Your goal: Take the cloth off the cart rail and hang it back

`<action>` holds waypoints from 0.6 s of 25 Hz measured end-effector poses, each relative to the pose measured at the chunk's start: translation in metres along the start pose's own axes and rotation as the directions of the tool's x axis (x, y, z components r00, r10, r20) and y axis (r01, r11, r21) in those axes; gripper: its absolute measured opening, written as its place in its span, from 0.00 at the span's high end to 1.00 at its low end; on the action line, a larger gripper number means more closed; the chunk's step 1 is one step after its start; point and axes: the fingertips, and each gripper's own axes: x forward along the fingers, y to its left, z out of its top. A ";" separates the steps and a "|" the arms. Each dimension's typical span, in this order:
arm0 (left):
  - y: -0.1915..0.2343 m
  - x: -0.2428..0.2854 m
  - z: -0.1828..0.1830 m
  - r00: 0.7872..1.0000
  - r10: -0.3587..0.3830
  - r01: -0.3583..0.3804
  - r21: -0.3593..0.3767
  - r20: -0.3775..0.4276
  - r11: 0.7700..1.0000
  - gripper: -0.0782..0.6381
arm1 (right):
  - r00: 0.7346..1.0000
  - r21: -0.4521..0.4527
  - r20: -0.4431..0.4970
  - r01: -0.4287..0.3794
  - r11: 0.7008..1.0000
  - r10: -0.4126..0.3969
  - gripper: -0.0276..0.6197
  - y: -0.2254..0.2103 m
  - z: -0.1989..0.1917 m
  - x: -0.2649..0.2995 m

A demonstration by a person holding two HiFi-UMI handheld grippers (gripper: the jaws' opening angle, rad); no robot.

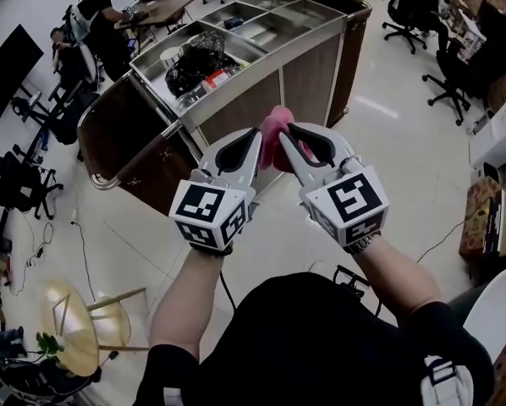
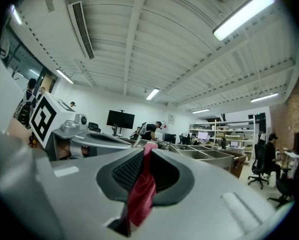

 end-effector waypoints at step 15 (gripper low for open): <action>-0.105 0.185 -0.018 0.988 -0.149 0.149 0.011 -0.031 0.989 0.90 | 0.986 0.055 -0.007 0.166 0.985 -0.166 0.89 -0.188 -0.032 -0.088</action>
